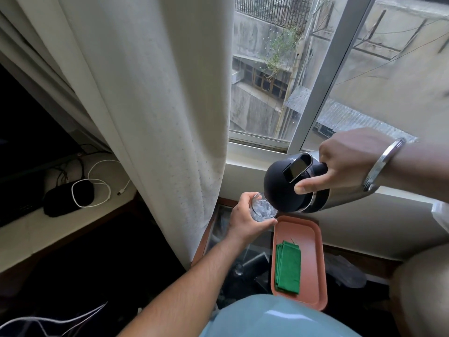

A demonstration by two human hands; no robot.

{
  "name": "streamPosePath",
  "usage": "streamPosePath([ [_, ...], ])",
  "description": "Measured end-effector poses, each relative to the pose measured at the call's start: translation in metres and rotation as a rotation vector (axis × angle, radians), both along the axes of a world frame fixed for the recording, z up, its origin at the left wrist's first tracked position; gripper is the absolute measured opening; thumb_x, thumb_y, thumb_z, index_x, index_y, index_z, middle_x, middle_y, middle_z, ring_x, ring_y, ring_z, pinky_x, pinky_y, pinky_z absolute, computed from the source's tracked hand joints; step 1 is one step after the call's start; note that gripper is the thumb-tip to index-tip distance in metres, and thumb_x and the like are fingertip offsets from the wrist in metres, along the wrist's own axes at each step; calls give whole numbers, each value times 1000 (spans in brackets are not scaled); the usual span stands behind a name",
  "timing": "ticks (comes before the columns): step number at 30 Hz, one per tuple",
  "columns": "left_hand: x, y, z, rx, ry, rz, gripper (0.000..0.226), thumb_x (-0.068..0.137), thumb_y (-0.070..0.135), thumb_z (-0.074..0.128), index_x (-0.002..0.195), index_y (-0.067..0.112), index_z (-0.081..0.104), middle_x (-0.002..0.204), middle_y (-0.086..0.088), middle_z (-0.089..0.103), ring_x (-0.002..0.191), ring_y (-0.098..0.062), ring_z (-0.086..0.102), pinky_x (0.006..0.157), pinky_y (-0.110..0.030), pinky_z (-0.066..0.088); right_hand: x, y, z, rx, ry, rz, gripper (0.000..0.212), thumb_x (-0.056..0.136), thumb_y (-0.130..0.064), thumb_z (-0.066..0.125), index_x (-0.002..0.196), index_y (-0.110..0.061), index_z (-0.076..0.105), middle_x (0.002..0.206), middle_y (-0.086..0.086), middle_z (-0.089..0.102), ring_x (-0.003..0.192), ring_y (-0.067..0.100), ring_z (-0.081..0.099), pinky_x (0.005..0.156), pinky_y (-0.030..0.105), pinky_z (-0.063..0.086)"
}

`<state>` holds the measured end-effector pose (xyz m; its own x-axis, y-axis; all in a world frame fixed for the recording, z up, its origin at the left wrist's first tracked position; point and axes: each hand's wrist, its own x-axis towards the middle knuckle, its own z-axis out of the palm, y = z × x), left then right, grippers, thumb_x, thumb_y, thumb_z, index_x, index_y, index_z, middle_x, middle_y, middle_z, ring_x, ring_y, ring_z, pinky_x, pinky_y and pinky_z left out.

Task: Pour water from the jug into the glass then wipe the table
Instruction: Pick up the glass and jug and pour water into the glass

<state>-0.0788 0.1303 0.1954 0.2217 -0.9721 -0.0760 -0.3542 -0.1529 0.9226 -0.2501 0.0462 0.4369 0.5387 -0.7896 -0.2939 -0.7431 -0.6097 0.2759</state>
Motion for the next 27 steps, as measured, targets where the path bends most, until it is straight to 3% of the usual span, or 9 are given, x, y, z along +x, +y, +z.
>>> streamPosePath([
  [3, -4, 0, -2, -4, 6, 20, 76, 62, 30, 96, 123, 23, 53, 110, 7, 68, 97, -1, 67, 80, -20, 57, -10, -9, -13, 30, -79, -44, 96, 37, -107, 16, 45, -14, 39, 43, -1, 41, 43, 21, 42, 48, 29, 33],
  [6, -5, 2, -10, 14, 15, 53, 75, 60, 25, 97, 121, 21, 53, 107, 9, 66, 94, 2, 65, 77, -11, 52, -23, -20, -32, 120, -194, -130, 96, 38, -107, 18, 43, -13, 37, 40, 1, 42, 43, 23, 45, 48, 31, 33],
  [10, -6, 9, -24, 35, 1, 112, 74, 57, 25, 99, 116, 21, 56, 103, 11, 66, 92, 5, 63, 78, -11, 49, -43, -20, -68, 278, -452, -295, 87, 46, -102, 29, 47, -16, 31, 47, 2, 27, 45, 21, 28, 53, 34, 23],
  [13, -6, 17, -35, 70, -36, 155, 73, 55, 26, 98, 114, 25, 56, 106, 8, 68, 95, -4, 65, 82, -21, 53, -57, 2, -103, 362, -628, -427, 79, 59, -93, 42, 46, -17, 28, 41, -4, 19, 40, 17, 21, 48, 32, 19],
  [17, 1, 34, -39, 86, -114, 121, 79, 59, 30, 97, 127, 21, 56, 123, 13, 58, 114, -5, 55, 94, -10, 42, -64, 41, -158, 403, -850, -677, 79, 61, -89, 48, 46, -13, 33, 42, 0, 21, 39, 17, 24, 47, 30, 28],
  [19, 9, 45, -46, 64, -178, 114, 78, 57, 35, 96, 124, 22, 59, 124, 12, 55, 116, -8, 54, 101, -21, 44, -61, 64, -189, 403, -943, -817, 81, 56, -92, 49, 46, -13, 34, 42, 1, 23, 41, 18, 27, 44, 39, 36],
  [21, 21, 52, -53, 96, -204, 105, 74, 54, 47, 91, 119, 30, 59, 119, 12, 56, 110, -7, 56, 96, -31, 52, -56, 84, -222, 403, -1057, -987, 82, 54, -91, 53, 45, -11, 40, 43, 3, 27, 43, 19, 32, 46, 55, 48],
  [25, 52, 73, -81, 153, -257, 69, 73, 52, 55, 87, 116, 40, 54, 113, 14, 58, 104, -8, 60, 87, -37, 58, -35, 139, -267, 388, -1153, -1272, 88, 49, -93, 56, 48, -5, 46, 47, 8, 36, 40, 19, 40, 51, 56, 57],
  [27, 78, 84, -153, 204, -237, -56, 73, 53, 46, 91, 117, 34, 57, 113, 10, 61, 103, -12, 63, 90, -38, 57, -13, 176, -335, 325, -1242, -1445, 94, 47, -92, 58, 49, 1, 49, 46, 8, 43, 42, 24, 47, 53, 63, 56],
])
